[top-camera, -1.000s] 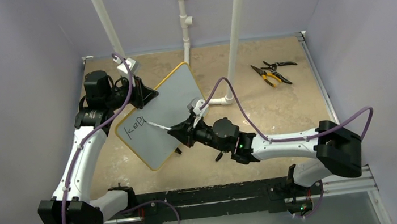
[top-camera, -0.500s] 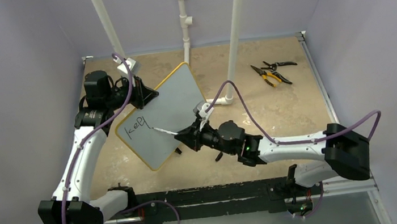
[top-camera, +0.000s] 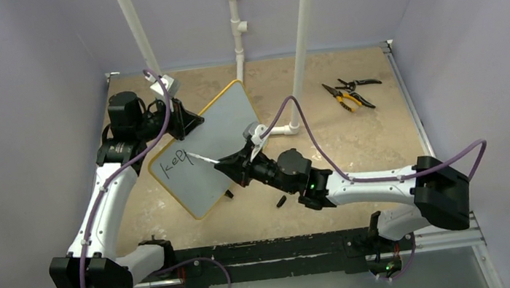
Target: Write a sentence on the whiteboard
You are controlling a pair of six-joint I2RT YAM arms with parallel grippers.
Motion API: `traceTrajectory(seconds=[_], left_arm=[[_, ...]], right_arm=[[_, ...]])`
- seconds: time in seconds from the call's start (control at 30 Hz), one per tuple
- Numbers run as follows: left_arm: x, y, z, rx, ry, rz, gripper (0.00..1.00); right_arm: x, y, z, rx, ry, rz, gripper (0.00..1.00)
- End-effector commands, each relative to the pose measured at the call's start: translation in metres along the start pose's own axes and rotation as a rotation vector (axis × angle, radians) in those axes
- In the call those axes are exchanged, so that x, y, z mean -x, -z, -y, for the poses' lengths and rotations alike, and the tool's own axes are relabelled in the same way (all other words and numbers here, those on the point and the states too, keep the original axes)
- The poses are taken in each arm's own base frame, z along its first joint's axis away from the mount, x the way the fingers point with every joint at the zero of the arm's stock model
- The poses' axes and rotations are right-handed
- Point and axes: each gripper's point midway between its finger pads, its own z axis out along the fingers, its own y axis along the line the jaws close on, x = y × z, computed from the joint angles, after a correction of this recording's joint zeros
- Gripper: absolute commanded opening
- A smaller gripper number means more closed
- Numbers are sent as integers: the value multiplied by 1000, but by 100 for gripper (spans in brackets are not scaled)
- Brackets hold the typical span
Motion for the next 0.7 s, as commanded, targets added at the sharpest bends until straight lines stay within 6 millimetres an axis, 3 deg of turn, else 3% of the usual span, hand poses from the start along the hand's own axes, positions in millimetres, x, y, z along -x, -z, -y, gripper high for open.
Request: traceTrajectory(seconds=[0.0, 0.67], left_arm=[[-2, 0, -1, -17, -22, 9, 0], [0, 1, 1, -32, -25, 19, 0]], right_arm=[[30, -11, -12, 38, 19, 85, 0], [19, -21, -2, -12, 24, 55, 0]])
